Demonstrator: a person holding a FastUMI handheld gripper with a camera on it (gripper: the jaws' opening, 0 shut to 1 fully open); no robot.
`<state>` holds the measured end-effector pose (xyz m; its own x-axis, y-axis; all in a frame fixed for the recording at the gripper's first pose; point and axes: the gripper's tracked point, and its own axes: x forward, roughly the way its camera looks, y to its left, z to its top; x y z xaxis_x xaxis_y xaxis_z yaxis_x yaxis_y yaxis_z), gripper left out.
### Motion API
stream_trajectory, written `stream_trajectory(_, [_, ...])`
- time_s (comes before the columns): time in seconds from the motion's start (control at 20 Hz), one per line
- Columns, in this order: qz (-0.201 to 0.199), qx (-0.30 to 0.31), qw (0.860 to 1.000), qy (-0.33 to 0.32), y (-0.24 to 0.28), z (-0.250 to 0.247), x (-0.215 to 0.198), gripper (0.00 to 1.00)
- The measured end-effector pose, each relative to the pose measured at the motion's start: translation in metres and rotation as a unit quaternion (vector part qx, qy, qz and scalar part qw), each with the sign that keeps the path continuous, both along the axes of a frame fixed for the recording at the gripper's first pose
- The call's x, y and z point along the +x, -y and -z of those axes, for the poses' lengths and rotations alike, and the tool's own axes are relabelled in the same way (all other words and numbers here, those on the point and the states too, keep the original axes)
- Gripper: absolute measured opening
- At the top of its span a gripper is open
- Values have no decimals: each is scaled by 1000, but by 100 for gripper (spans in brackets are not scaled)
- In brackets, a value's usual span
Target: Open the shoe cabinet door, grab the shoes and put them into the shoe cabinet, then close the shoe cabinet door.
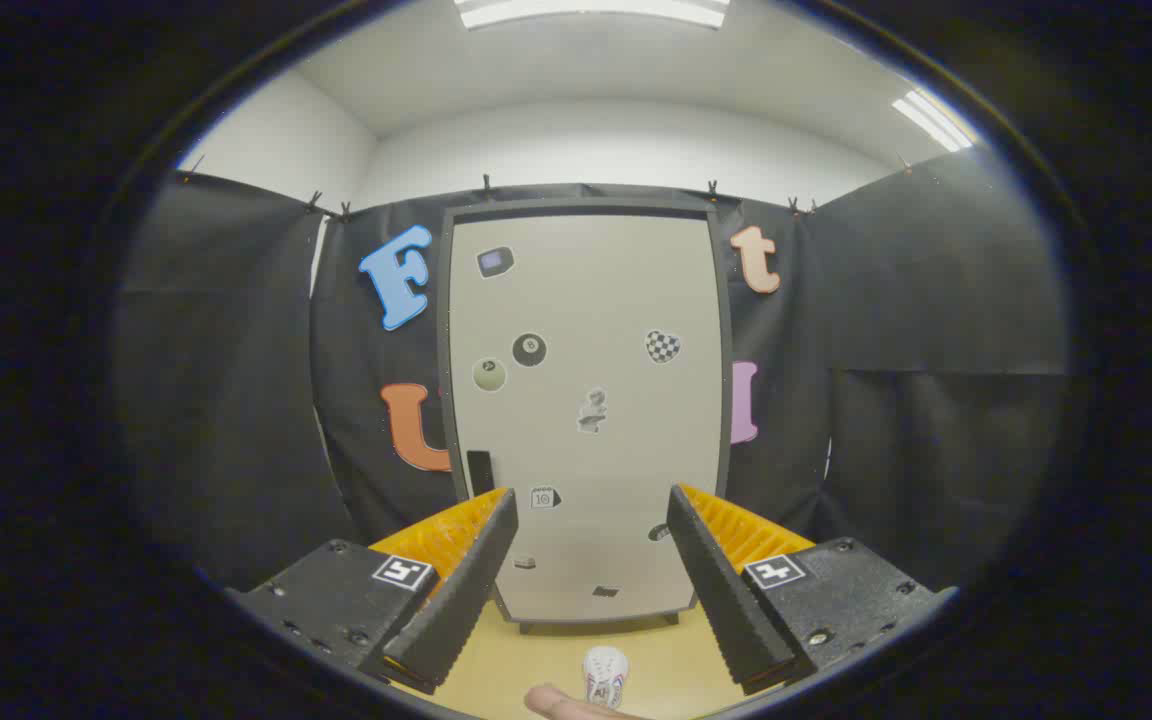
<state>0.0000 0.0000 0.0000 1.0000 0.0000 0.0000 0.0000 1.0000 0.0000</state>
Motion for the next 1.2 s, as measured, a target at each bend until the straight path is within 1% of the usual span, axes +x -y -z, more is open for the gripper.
stream_trajectory(0.3, [-12, -11, 1000, 1, -10, -3, 3, 98])
stream_trajectory(0.6, [-18, -22, 1000, -2, -19, 2, 18, 98])
stream_trajectory(0.85, [-24, -31, 999, -16, -32, 23, 45, 98])
stream_trajectory(1.1, [-33, -51, 998, 3, -53, 32, 86, 98])
stream_trajectory(1.2, [-43, -50, 998, -8, -64, 42, 105, 98])
